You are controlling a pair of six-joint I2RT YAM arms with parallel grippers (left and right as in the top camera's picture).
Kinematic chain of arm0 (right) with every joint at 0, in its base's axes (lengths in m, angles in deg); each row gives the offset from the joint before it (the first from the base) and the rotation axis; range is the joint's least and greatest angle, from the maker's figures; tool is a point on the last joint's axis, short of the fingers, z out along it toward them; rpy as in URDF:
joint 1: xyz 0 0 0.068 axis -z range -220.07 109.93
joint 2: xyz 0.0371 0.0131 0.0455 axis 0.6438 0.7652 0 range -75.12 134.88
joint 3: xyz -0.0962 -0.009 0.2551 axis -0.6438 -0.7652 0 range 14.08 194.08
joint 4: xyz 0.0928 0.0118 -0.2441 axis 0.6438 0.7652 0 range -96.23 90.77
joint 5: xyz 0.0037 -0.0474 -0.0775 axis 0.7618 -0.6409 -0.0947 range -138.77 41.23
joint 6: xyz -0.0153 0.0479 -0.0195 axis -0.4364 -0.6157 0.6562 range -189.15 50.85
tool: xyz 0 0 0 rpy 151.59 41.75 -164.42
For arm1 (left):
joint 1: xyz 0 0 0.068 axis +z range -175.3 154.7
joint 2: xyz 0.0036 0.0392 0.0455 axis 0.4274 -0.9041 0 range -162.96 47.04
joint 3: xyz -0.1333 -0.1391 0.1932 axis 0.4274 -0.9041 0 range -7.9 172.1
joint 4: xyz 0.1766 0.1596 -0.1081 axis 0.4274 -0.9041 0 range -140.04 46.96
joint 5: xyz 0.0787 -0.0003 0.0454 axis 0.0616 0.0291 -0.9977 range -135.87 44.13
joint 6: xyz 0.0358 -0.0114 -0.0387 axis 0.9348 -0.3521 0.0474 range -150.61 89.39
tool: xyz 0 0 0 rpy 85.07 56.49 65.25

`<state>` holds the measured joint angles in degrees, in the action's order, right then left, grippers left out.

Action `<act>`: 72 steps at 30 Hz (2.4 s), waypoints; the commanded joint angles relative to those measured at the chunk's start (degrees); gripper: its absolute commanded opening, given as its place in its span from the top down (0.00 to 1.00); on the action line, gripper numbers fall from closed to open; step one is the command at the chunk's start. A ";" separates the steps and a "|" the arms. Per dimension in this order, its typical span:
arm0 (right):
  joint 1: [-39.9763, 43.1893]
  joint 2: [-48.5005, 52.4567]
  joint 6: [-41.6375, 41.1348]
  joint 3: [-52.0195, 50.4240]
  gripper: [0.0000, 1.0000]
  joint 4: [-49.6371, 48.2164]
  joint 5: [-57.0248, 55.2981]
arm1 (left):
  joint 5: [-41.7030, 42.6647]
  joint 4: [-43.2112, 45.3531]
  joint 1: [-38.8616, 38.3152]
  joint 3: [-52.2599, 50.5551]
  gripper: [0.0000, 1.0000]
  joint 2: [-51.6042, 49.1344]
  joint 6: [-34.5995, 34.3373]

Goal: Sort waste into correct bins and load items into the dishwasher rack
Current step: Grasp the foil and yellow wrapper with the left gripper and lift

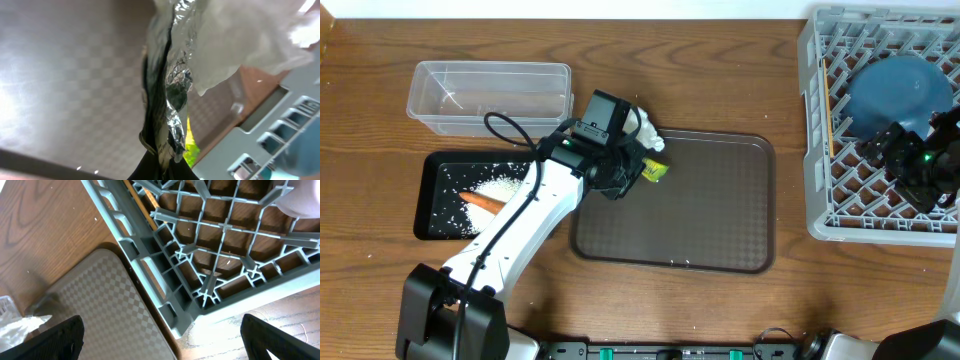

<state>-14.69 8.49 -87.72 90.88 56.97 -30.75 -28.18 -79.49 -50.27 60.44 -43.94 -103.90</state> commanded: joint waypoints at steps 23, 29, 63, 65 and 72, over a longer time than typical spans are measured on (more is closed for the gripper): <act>0.52 -0.35 1.05 0.28 0.01 0.07 0.17 | -5.70 -17.99 -3.63 -0.20 0.93 0.26 1.95; 0.52 -0.35 1.05 0.28 0.01 0.04 0.17 | -7.08 -19.54 -6.47 -0.20 0.87 0.20 16.87; 0.52 -0.35 1.05 0.28 0.01 0.07 0.17 | -26.53 -35.82 -7.85 0.81 0.94 0.11 22.34; 0.52 -0.35 1.05 0.28 0.01 0.07 0.17 | -24.98 -35.85 -7.85 1.03 0.94 0.15 23.52; 0.52 -0.35 1.05 0.28 0.01 0.07 0.17 | -22.03 -34.05 -7.85 2.49 0.94 0.17 27.96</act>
<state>-14.69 8.49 -87.72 90.88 56.97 -30.75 -51.17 -114.79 -58.10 60.48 -43.99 -78.73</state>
